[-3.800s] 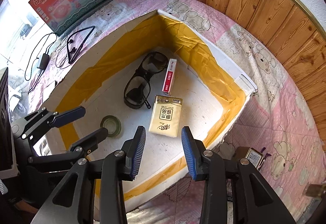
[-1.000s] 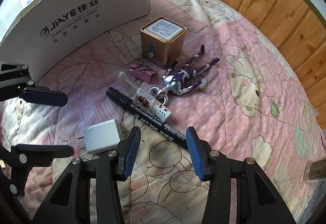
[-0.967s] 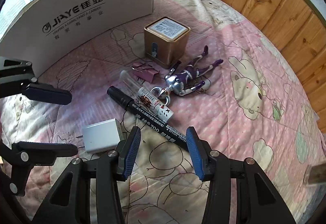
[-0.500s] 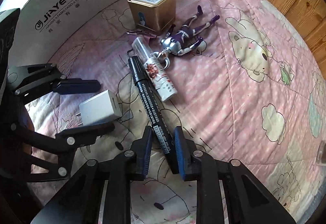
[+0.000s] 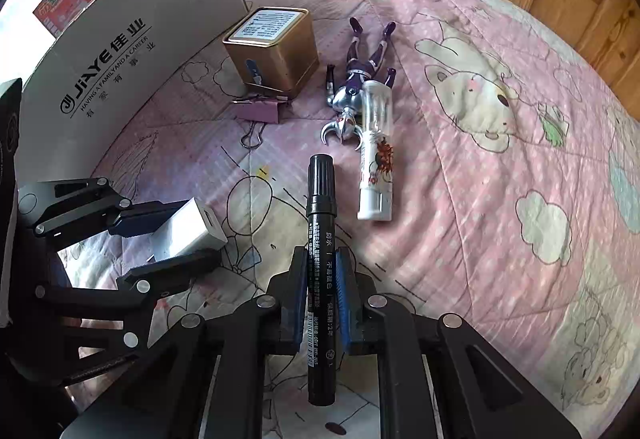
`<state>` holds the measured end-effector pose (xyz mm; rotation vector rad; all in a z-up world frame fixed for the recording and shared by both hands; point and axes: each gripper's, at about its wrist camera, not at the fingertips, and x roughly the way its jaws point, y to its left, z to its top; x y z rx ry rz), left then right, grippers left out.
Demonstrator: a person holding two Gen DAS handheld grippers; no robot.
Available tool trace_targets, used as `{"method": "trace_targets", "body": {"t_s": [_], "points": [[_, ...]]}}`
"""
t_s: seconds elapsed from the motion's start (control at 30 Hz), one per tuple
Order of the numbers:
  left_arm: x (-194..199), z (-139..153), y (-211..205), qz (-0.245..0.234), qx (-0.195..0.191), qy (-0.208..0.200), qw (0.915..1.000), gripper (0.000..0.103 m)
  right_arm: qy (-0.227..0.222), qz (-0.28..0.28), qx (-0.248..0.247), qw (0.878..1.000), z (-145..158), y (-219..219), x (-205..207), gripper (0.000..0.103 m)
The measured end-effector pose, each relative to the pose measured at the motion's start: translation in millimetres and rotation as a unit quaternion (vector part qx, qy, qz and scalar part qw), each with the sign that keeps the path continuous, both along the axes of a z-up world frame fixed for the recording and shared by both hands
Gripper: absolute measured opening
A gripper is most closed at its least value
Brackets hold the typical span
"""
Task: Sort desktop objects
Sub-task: 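Grasp the white charger plug with the left gripper while the right grasps the black marker, then lift and carry the white plug and black marker toward the yellow-taped box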
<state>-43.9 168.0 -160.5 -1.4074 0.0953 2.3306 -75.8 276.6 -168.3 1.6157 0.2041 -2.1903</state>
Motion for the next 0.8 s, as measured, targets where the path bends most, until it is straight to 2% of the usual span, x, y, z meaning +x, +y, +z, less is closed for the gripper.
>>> {"method": "trace_targets", "body": {"t_s": [0.37,0.57,0.8], "points": [[8,23,-17,0.024,0.011,-0.004,0.9996,0.031,-0.026,-0.089,-0.096,0.991,10,18,24,0.014],[16,39,-27,0.029,0.018,0.004,0.9994,0.031,-0.023,-0.142,-0.133,0.981,13,23,47,0.014],[30,57,-39,0.031,0.024,0.017,0.9991,0.031,-0.004,-0.169,-0.148,0.974,20,16,69,0.014]]}}
